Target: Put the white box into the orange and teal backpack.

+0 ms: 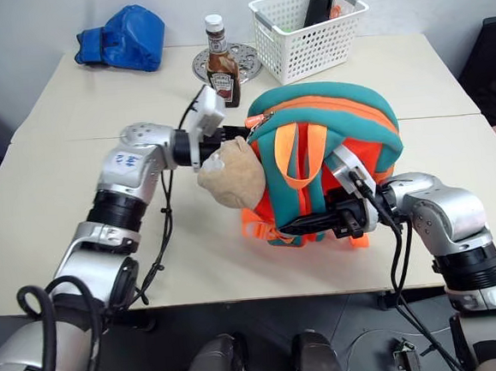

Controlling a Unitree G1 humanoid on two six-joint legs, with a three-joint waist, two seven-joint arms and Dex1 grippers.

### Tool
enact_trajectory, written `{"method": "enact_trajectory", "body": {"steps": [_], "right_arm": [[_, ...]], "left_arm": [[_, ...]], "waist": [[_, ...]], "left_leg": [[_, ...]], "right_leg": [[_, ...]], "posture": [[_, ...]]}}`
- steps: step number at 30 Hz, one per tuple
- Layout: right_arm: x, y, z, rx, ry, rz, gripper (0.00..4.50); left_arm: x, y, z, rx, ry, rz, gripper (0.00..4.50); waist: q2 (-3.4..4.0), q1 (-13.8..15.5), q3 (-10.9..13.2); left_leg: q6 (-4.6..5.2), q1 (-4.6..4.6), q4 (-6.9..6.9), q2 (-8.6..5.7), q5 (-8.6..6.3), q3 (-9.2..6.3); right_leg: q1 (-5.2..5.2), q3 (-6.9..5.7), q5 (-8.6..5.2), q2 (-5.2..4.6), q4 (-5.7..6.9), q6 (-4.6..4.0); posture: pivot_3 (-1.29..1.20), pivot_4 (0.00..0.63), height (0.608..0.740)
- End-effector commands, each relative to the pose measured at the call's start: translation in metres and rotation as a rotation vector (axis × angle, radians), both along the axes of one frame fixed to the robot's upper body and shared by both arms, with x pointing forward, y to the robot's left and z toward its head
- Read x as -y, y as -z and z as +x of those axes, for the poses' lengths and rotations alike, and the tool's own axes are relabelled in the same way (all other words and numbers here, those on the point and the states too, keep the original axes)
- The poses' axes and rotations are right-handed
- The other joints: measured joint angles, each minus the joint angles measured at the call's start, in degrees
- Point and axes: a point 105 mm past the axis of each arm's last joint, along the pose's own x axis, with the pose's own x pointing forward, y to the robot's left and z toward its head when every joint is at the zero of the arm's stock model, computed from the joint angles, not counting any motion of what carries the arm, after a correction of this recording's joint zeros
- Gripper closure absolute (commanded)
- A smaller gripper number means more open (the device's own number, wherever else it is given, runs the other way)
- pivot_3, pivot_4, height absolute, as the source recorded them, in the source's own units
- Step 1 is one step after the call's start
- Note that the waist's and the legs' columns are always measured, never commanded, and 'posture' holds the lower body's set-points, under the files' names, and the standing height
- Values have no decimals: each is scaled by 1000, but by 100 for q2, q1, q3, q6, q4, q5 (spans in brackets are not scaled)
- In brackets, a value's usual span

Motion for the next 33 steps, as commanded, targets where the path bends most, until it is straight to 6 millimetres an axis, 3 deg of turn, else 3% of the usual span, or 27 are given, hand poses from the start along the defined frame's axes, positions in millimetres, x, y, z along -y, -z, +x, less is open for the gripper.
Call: {"method": "enact_trajectory", "body": {"steps": [1,6,13,18,23,32,33], "right_arm": [[-1,-4,6,46,28,5,4500],[-2,1,14,66,61,-5,4500],[-5,1,17,71,58,-1,4500],[-6,0,15,67,54,6,4500],[-4,1,14,62,66,6,4500],[-5,2,15,63,71,5,4500],[-5,2,15,63,71,5,4500]], "left_arm": [[-23,-29,-23,51,49,-17,37],[-54,-52,-48,71,33,-1,37],[-48,-81,-79,74,71,-63,37],[-27,-48,-56,175,-129,108,37],[-9,-42,-72,101,-87,33,37],[-3,-35,-68,1,-85,-14,37],[-4,-36,-67,1,-87,-17,204]], "waist": [[0,-28,0],[0,-19,0],[1,9,0],[3,50,-2],[3,50,-1],[3,57,-1],[3,57,-1]], "left_leg": [[0,0,-1,0,0,0],[0,-1,-1,-2,0,-3],[0,-1,1,-2,0,-4],[0,2,0,-3,0,-3],[0,2,-3,-1,0,-1],[-1,4,-2,-2,1,-1],[-1,4,-2,-2,1,-1]], "right_leg": [[-2,2,0,0,2,0],[2,14,0,-3,-1,0],[5,26,0,-4,-3,0],[6,29,0,-3,-1,0],[2,34,0,-2,0,0],[5,34,0,-2,-2,0],[5,34,0,-2,-3,0]], "posture": [[0,150,740],[0,150,740],[0,150,740],[0,150,740],[0,150,740],[0,150,740],[0,150,740]]}}
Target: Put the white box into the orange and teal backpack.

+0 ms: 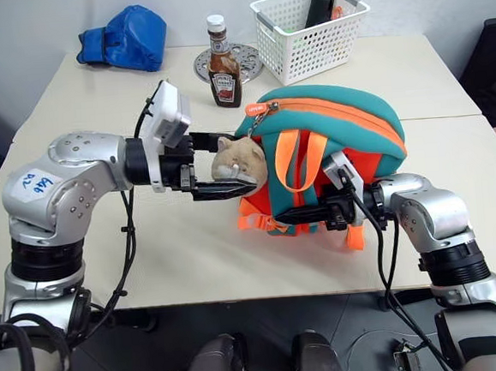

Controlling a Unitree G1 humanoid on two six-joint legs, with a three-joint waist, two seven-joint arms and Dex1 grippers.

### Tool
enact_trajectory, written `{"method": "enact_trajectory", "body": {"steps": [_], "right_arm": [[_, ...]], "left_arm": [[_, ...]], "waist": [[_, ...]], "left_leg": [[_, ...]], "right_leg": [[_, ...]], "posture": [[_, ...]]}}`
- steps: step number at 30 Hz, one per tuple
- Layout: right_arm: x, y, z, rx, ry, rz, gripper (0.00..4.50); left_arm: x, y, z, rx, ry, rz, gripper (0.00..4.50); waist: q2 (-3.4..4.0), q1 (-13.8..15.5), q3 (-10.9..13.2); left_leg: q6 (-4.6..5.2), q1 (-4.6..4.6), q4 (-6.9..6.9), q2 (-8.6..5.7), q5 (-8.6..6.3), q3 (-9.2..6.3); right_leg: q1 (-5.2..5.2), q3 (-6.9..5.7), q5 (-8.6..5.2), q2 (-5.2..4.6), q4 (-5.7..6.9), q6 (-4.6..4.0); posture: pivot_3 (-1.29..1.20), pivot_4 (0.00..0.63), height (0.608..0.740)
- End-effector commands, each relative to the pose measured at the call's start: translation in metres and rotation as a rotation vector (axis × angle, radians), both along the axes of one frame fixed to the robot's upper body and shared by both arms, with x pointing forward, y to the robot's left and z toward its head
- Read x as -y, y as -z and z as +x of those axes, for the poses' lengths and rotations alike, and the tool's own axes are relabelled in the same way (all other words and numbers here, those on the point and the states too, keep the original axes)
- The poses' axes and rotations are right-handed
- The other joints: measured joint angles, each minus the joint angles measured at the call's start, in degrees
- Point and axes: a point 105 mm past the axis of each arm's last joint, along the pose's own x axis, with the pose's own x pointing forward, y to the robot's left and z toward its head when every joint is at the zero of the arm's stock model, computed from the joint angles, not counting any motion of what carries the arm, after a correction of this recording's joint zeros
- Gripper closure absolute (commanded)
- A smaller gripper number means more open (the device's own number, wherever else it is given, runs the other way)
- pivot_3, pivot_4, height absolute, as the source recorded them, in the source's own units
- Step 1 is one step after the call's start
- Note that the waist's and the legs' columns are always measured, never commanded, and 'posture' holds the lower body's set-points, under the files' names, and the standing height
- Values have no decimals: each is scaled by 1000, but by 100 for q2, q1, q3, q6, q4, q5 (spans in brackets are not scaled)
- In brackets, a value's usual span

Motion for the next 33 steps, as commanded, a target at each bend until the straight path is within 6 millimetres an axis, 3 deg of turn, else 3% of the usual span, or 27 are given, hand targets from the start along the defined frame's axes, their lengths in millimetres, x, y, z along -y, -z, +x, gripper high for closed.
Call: {"method": "enact_trajectory", "body": {"steps": [1,10,13,18,25,27,30,33], "right_arm": [[-2,-5,-4,27,-15,11,4500],[1,-7,-5,23,-10,24,4500],[3,-9,-6,18,-4,35,4500],[13,-21,-20,-18,-41,91,4500],[23,-29,-33,-65,-50,135,4500],[22,-29,-34,-64,-45,145,4500],[19,-29,-33,-59,-39,153,4500],[17,-31,-34,-54,-40,162,4500]], "left_arm": [[-4,-13,-1,25,9,-32,411],[-24,-30,-1,53,18,0,2861],[-36,-35,3,91,-1,57,3301],[-67,-49,28,175,-104,183,3391],[-89,-71,45,254,-122,241,3391],[-90,-63,43,226,-87,256,3391],[-92,-34,36,191,-22,342,3391],[-103,1,44,193,-72,450,3391]], "waist": [[0,0,0],[0,-2,0],[0,-9,0],[1,13,0],[0,-2,0],[1,-14,0],[2,-29,0],[1,-26,0]], "left_leg": [[0,0,-1,0,0,0],[0,0,-2,0,0,1],[-1,0,-3,0,0,2],[-1,-1,-7,-2,0,3],[4,-7,-10,-3,-3,12],[4,-7,-11,-1,-3,16],[4,-4,-12,1,-3,19],[3,-4,-8,3,-2,15]], "right_leg": [[0,0,0,0,-1,0],[0,0,0,0,-4,0],[-1,-1,0,1,-5,0],[-3,-7,0,5,-8,0],[-7,-18,0,4,-21,0],[-10,-22,0,5,-19,0],[-12,-22,0,5,-13,0],[-12,-12,0,3,-6,0]], "posture": [[0,150,740],[0,150,740],[0,150,740],[0,150,740],[0,150,740],[0,150,740],[0,150,740],[0,150,740]]}}
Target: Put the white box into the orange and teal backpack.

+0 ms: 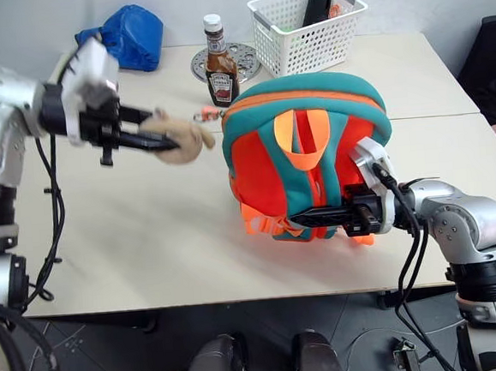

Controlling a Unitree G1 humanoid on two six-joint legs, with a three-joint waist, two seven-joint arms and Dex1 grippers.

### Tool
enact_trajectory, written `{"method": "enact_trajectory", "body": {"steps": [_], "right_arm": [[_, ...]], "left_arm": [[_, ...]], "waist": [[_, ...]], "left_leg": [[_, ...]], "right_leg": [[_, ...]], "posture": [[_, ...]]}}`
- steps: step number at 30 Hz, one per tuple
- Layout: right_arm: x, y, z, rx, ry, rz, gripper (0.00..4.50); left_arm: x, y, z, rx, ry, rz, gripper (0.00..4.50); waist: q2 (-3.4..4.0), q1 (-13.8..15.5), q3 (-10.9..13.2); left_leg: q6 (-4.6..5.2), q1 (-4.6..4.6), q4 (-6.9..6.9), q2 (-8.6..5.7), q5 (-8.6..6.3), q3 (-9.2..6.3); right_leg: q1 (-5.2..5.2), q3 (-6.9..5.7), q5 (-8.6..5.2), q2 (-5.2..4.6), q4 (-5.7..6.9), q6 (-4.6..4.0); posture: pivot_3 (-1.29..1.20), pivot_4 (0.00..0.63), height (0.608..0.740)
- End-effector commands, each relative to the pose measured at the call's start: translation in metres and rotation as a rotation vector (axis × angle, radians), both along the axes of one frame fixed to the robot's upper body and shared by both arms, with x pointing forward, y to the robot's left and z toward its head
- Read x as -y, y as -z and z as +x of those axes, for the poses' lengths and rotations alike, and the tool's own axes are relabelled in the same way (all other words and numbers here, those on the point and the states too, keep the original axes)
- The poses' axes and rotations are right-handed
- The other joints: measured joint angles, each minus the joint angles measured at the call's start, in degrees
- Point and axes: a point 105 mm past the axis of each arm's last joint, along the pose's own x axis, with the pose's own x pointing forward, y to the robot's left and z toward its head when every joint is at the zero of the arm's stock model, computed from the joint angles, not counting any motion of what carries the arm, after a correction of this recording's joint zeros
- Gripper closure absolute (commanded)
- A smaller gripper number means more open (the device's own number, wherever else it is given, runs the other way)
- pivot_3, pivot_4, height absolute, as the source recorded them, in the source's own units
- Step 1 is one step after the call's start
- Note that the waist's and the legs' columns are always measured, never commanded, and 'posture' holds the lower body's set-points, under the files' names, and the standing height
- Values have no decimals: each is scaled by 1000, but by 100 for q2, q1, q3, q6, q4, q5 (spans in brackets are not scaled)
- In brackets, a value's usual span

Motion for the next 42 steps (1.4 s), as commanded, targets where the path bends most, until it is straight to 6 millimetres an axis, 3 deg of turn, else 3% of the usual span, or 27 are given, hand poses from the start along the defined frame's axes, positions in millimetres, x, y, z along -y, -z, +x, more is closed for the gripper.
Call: {"method": "enact_trajectory", "body": {"steps": [1,5,10,16,21,27,28,31,35,38,40,42], "right_arm": [[-2,-11,-6,43,-23,38,4500],[-4,-11,-6,44,-27,38,4500],[-8,-11,-10,44,-66,41,4500],[-16,-11,-13,59,-98,49,4500],[-25,-13,-13,82,-109,62,4500],[-34,3,-1,148,-7,11,4500],[-34,9,6,168,43,-25,4164],[-22,15,24,202,187,-95,3173],[5,8,21,223,243,-129,1737],[39,-2,12,209,303,-160,739],[58,-8,6,196,333,-174,26],[79,-14,-1,178,361,-193,26]], "left_arm": [[-16,27,8,74,-72,147,3391],[-22,50,16,107,-107,189,3391],[-12,60,31,171,-150,122,3391],[0,98,27,129,-92,186,3391],[-3,125,30,138,-105,267,3391],[8,128,30,87,-140,151,3391],[11,122,26,50,-143,84,3392],[12,100,12,-39,-149,-82,2440],[-7,88,-16,-118,-156,-161,1092],[-33,76,-42,-167,-216,-244,146],[-46,71,-56,-184,-256,-275,0],[-58,64,-69,-186,-299,-303,0]], "waist": [[0,10,0],[0,36,0],[-1,43,0],[0,-4,0],[0,26,-1],[4,38,-6],[5,36,-7],[4,30,-6],[4,9,-6],[6,3,-5],[7,8,-5],[7,24,-5]], "left_leg": [[0,0,1,0,0,0],[2,-4,6,-1,-1,-3],[5,-3,7,-2,-3,-5],[5,0,2,-2,-3,-1],[3,2,7,-1,-1,-5],[4,6,10,-2,-2,-7],[4,7,10,-2,-2,-6],[4,6,9,-3,-2,-6],[2,3,-1,-2,-1,-8],[0,3,-6,0,-2,-11],[1,4,-7,1,-2,-13],[2,11,-4,2,-3,-20]], "right_leg": [[0,2,0,-1,2,0],[2,12,0,-4,0,0],[5,12,0,-6,0,0],[3,5,0,-5,4,0],[4,0,0,-5,10,0],[9,1,0,-8,13,0],[10,0,0,-8,14,0],[8,2,0,-10,16,0],[4,10,0,-9,8,0],[5,9,0,-8,1,0],[12,7,0,-9,-7,0],[29,3,1,-10,-22,-2]], "posture": [[0,150,740],[0,150,740],[0,150,740],[0,150,740],[0,150,740],[0,150,740],[0,150,740],[0,150,740],[0,150,740],[0,150,740],[0,150,740],[0,150,740]]}}
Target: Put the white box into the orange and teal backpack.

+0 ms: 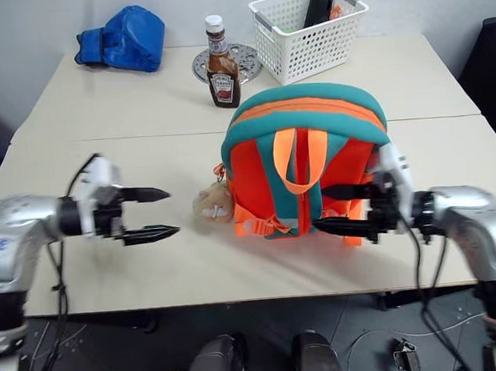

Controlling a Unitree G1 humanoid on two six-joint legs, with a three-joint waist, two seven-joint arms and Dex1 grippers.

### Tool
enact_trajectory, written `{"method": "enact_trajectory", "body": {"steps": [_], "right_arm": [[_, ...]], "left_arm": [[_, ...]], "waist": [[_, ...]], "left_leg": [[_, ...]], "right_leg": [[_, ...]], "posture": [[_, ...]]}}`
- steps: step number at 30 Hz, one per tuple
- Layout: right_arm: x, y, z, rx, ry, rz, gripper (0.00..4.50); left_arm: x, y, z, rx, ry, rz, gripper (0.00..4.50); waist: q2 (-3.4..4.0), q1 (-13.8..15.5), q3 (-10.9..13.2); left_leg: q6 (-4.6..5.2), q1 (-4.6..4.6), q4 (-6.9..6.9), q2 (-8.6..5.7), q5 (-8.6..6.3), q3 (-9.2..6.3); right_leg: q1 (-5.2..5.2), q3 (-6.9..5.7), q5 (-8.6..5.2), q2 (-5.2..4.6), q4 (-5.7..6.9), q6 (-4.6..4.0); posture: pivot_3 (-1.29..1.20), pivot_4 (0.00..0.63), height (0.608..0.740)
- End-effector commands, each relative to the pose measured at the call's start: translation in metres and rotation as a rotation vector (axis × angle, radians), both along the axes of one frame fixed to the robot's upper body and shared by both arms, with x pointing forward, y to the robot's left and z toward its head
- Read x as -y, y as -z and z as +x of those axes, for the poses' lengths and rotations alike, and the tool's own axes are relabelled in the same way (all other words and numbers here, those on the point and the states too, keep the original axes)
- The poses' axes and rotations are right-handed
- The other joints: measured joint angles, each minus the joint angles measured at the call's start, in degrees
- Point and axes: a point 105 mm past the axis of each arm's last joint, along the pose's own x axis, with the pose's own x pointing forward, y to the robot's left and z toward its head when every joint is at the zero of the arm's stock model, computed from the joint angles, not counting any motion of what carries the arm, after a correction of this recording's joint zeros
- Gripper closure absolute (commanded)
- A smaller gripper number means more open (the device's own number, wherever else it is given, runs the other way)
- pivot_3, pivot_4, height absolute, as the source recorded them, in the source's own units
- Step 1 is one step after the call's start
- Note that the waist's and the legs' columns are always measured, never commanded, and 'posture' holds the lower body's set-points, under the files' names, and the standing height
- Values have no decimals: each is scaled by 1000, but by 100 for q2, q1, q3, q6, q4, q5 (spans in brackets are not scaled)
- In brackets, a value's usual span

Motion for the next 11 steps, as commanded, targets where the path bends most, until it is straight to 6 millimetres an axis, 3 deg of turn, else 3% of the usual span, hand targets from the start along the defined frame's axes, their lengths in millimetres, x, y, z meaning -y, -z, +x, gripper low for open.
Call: {"method": "enact_trajectory", "body": {"steps": [1,5,8,11], "right_arm": [[31,-23,-14,19,21,9,26],[79,-49,-15,29,138,20,26],[101,-60,-13,33,189,38,26],[108,-58,-8,30,200,38,26]], "left_arm": [[-12,-28,-24,56,-32,-53,0],[-32,-46,-50,69,-107,-74,0],[-40,-56,-62,84,-149,-99,0],[-42,-57,-64,113,-189,-107,0]], "waist": [[1,9,1],[5,16,3],[11,1,1],[15,-2,1]], "left_leg": [[1,9,-1,1,-1,-1],[41,25,-3,1,-39,-11],[33,28,-3,0,-40,-6],[13,31,-6,1,-51,-6]], "right_leg": [[15,-1,1,0,-9,-3],[55,-6,0,-4,-56,-6],[61,-4,0,-9,-70,-7],[61,-3,-2,-9,-71,-9]], "posture": [[0,150,740],[0,150,740],[0,150,740],[0,150,740]]}}
